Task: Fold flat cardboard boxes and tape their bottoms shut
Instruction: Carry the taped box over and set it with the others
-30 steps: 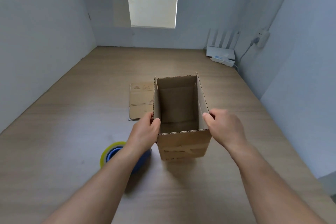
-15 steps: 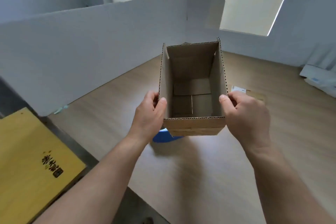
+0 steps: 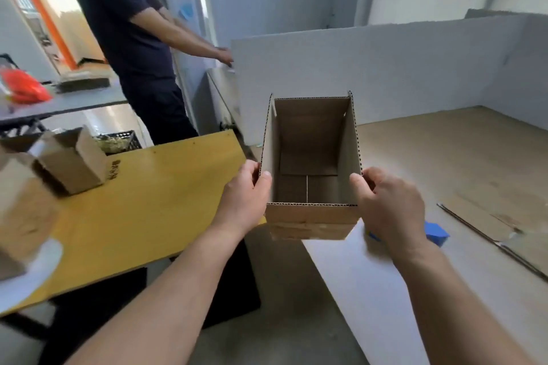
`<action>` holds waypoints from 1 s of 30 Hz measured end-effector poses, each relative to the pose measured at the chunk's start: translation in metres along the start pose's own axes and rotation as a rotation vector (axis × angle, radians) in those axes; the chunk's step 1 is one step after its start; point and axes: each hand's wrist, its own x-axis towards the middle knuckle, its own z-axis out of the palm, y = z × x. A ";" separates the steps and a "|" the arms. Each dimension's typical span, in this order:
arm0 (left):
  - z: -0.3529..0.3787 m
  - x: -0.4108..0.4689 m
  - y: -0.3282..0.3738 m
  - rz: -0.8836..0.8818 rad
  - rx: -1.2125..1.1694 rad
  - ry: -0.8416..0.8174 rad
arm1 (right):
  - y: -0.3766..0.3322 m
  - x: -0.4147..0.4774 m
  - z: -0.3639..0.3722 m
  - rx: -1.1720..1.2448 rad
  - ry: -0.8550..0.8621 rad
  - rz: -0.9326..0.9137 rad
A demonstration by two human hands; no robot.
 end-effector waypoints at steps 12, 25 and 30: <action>-0.162 0.015 -0.132 -0.226 0.105 0.146 | -0.171 -0.018 0.122 0.050 -0.246 -0.171; -0.306 0.057 -0.250 -0.339 0.218 0.215 | -0.335 -0.029 0.243 0.108 -0.369 -0.330; -0.329 0.080 -0.273 -0.346 0.237 0.218 | -0.366 -0.018 0.275 0.069 -0.384 -0.347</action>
